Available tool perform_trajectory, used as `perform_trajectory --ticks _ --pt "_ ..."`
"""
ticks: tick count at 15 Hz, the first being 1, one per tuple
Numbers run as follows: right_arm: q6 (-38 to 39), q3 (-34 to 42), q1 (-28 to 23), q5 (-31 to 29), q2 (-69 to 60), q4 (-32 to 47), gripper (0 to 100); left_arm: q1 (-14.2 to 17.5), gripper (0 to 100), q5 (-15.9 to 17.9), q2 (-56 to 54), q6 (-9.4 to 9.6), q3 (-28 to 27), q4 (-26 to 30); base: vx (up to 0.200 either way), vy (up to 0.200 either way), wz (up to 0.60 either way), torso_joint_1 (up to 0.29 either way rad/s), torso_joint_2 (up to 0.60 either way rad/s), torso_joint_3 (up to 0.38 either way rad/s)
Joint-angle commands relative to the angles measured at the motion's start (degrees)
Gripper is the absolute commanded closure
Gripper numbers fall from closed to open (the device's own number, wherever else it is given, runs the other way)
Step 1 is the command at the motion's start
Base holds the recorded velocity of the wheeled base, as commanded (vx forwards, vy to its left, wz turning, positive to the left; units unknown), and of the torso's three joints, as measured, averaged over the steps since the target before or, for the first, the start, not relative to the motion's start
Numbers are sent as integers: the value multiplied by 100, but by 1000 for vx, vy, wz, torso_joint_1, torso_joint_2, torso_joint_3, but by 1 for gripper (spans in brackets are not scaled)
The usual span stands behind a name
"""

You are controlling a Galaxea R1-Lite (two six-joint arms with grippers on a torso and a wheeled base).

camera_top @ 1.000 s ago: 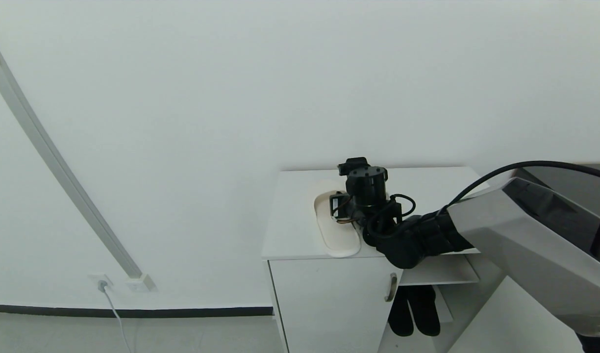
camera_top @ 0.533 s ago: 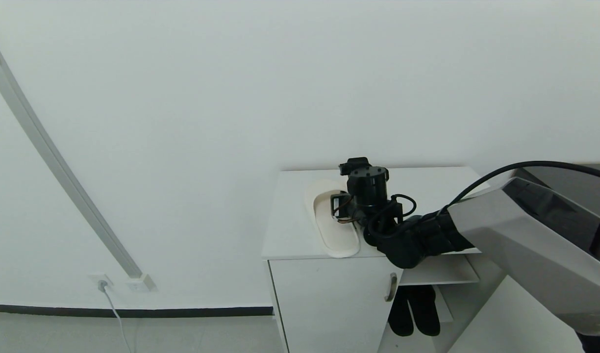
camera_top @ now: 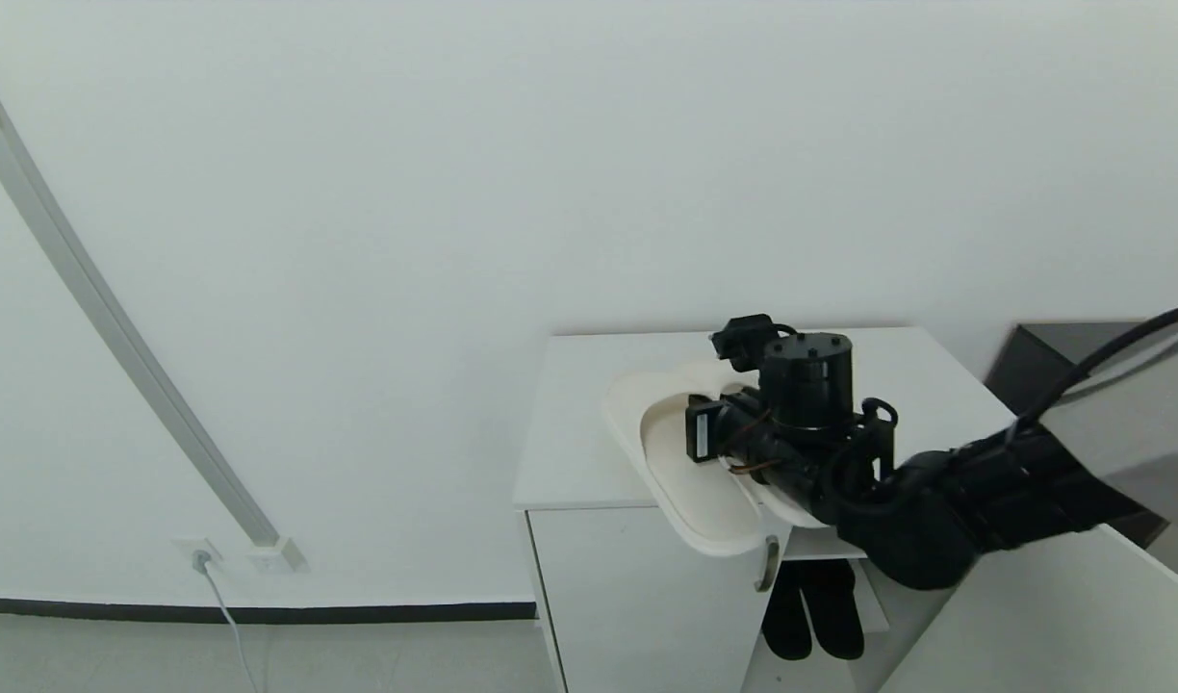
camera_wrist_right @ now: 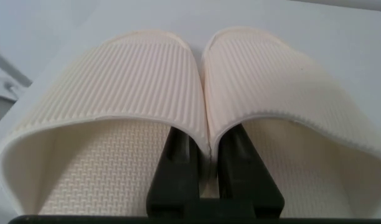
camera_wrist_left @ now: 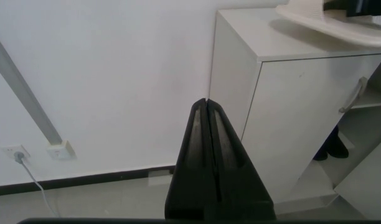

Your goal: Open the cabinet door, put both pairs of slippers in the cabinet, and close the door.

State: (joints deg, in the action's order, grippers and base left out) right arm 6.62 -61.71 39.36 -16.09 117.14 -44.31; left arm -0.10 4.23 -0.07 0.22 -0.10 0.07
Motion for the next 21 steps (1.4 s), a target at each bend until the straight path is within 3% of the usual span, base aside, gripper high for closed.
perform_trajectory --ticks 1,6,16,21 --pt "-3 1249 168 361 -1176 -376 100 1 100 -1 7 4 1 1 0 0 0 0 0 0" --pt "6 2269 511 405 -1844 -429 100 1 100 -1 7 4 1 1 0 0 0 0 0 0" --pt "-3 2392 616 387 -1861 -552 100 1 100 -1 7 -4 1 1 0 0 0 0 0 0" --pt "-3 2436 678 379 -1835 -587 100 1 100 -1 7 -4 1 1 -200 0 0 8 2 3"
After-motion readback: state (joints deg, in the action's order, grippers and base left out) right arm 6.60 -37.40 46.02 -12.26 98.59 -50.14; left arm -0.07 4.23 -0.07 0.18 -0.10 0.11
